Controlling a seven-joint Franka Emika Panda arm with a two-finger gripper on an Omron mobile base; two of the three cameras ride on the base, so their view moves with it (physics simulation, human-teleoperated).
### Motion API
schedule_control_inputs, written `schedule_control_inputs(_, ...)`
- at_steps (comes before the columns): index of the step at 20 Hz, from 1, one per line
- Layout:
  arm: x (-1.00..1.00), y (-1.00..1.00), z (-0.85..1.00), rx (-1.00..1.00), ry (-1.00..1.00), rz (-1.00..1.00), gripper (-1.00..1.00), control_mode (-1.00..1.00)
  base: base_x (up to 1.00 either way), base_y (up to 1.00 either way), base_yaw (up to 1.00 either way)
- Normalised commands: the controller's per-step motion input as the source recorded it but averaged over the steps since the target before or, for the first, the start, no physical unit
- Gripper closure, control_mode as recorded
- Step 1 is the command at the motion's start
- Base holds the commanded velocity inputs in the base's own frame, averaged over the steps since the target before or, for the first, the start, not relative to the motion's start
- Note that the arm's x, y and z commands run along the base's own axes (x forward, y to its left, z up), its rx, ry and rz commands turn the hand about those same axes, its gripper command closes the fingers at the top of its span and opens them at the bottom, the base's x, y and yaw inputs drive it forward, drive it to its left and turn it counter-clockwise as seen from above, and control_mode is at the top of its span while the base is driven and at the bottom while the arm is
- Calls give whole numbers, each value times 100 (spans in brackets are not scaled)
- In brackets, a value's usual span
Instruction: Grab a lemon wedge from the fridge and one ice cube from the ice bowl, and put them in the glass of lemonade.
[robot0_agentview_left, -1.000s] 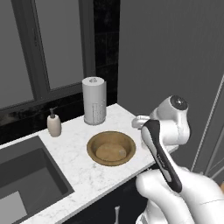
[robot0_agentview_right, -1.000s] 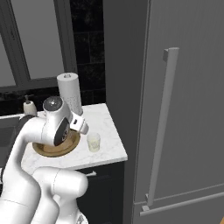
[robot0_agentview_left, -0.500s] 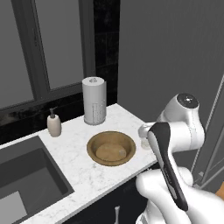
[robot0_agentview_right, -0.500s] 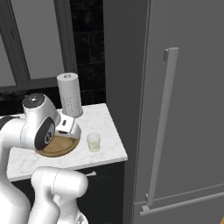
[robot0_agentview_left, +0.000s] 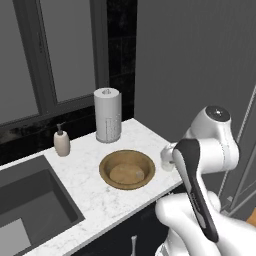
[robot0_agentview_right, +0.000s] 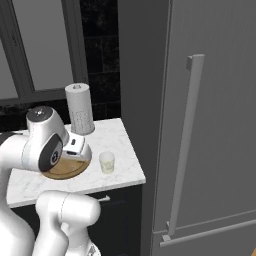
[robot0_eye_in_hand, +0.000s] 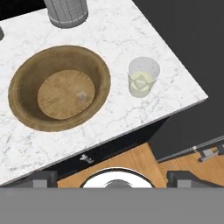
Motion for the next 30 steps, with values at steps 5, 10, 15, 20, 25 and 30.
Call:
schedule_control_inputs(5,-55,0,-21,0,0,7,-100,-100,0,0,0)
schedule_control_inputs(10,2,0,-1,0,-6,0,-100,-100,0,0,0)
schedule_control_inputs(15,1,0,-4,0,0,0,-100,-100,0,0,0)
schedule_control_inputs(20,-13,0,-5,0,0,0,-100,100,-33,0,0)
schedule_control_inputs(25,0,0,0,0,0,0,-100,100,-99,-11,0)
schedule_control_inputs(30,0,0,0,0,0,0,-100,100,-38,-48,14)
